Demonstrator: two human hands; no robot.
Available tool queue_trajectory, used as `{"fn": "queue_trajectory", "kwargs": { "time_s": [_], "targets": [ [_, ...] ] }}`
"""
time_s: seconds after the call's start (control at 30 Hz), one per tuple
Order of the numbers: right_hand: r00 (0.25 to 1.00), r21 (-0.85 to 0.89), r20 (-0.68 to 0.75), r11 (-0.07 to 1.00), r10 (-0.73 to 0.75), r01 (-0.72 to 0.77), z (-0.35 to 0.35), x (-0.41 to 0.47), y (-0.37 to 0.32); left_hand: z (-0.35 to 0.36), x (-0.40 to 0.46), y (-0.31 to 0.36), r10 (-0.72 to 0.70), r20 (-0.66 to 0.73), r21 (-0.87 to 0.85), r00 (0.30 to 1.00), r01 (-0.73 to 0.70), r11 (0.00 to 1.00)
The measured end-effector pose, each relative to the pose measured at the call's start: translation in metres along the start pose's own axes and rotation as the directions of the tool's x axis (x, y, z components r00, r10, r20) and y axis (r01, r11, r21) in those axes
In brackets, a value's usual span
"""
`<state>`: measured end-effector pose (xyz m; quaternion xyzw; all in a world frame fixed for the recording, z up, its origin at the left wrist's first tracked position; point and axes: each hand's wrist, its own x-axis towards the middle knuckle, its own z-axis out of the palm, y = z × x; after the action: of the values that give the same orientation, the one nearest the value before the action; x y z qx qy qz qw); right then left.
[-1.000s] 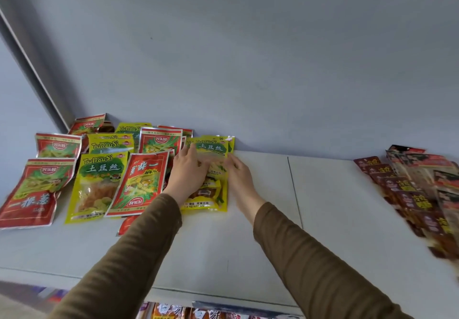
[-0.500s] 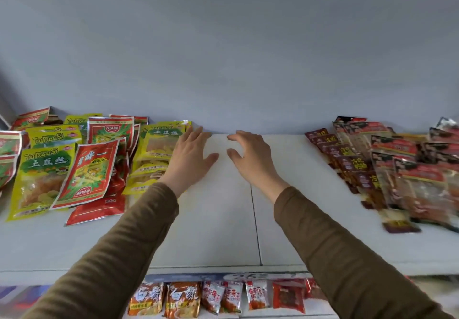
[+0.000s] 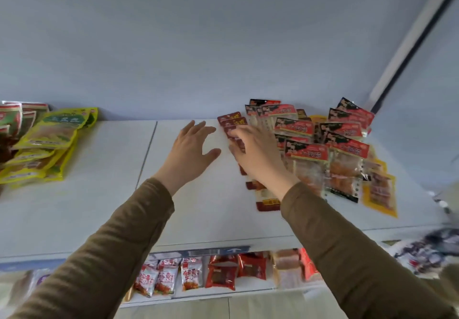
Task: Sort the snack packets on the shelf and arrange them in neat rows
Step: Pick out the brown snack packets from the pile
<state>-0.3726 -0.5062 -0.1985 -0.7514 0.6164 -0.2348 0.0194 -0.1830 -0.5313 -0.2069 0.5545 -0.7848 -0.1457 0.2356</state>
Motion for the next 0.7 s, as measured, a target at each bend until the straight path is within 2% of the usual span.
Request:
{"fn": "queue_trajectory", "kwargs": {
  "time_s": [0.17,0.33,0.4,0.47,0.57,0.7],
  "targets": [
    [0.998,0.044,0.057,0.998,0.032,-0.034,-0.022,-0.01,0.059,0.026,0.002,0.034,-0.055,0.094,0.002,0.994,0.055,0.998],
    [0.966,-0.037,0.242,0.994,-0.094,0.106,-0.02,-0.012,0.089,0.043,0.009,0.048,-0.028,0.119,-0.027,0.992,0.032,0.999],
    [0.947,-0.094,0.305,0.986,-0.106,0.141,-0.015,-0.015,0.098,0.055,0.011,0.055,0.004,0.181,-0.031,0.983,0.002,1.0],
    [0.931,-0.166,0.352,0.973,-0.097,0.164,-0.012,-0.016,0.108,0.069,0.014,0.062,0.037,0.251,0.034,0.967,-0.047,0.998],
    [0.915,-0.162,0.392,0.972,-0.096,0.172,-0.012,-0.016,0.123,0.091,0.019,0.069,0.049,0.296,0.144,0.954,-0.095,0.985],
    [0.904,-0.106,0.413,0.979,-0.113,0.172,-0.019,-0.01,0.138,0.107,0.025,0.065,-0.046,0.349,0.223,0.936,-0.035,0.974]
  ]
}}
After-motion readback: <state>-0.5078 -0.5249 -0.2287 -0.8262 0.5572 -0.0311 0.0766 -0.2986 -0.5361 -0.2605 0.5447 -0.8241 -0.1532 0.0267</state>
